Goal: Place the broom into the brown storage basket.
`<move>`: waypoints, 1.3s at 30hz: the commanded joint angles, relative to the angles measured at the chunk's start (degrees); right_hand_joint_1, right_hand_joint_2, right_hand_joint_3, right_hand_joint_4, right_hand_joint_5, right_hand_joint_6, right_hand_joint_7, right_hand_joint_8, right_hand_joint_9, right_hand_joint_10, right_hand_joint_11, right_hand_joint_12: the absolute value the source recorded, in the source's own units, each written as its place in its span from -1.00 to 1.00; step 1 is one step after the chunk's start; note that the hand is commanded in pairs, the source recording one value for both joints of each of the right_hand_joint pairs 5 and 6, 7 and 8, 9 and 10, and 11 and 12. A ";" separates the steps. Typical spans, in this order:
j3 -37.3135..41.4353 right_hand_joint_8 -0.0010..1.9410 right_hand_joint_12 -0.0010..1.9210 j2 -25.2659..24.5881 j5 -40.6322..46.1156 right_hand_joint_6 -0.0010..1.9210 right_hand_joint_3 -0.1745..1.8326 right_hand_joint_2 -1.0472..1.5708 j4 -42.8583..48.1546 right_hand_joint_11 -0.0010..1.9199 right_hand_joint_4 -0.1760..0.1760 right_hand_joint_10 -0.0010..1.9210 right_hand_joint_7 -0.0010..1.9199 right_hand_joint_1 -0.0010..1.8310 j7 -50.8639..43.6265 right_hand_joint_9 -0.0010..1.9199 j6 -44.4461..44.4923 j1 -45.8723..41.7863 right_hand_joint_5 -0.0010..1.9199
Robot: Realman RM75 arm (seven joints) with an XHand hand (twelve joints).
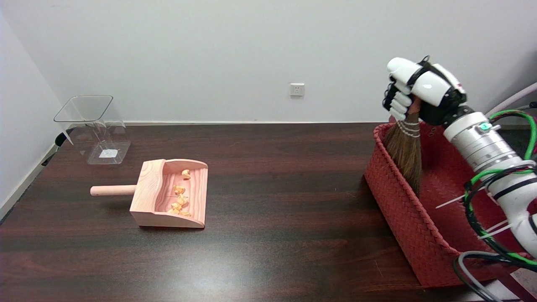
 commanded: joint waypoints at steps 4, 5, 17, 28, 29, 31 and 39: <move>-10.49 0.98 1.00 -4.36 1.01 1.00 -0.43 1.00 0.50 1.00 0.00 1.00 1.00 0.04 -16.62 1.00 2.79 1.23 1.00; -13.30 0.98 1.00 -4.96 6.48 1.00 -0.43 1.00 8.17 1.00 0.00 1.00 1.00 0.04 -19.31 1.00 2.19 -0.23 1.00; -9.36 0.98 1.00 -7.60 -0.54 1.00 -0.41 1.00 -3.78 1.00 0.00 1.00 1.00 0.04 -20.42 1.00 1.62 0.12 1.00; -8.45 0.98 0.99 -7.66 3.70 0.99 -0.38 1.00 -4.34 0.99 0.00 0.99 1.00 -0.01 -25.00 0.99 0.15 0.60 0.99; -8.45 0.98 0.98 -7.66 4.95 0.98 -0.38 1.00 -4.44 0.98 0.00 0.98 1.00 -0.02 -25.79 0.98 -0.37 0.60 0.98; -8.45 0.98 0.95 -7.66 6.56 0.95 -0.37 1.00 -4.66 0.95 0.00 0.95 1.00 -0.04 -27.47 0.95 -1.04 0.60 0.95; -8.37 0.98 0.71 -7.66 6.82 0.71 -0.30 1.00 -4.71 0.71 0.00 0.71 1.00 -0.08 -28.14 0.71 -1.67 0.60 0.71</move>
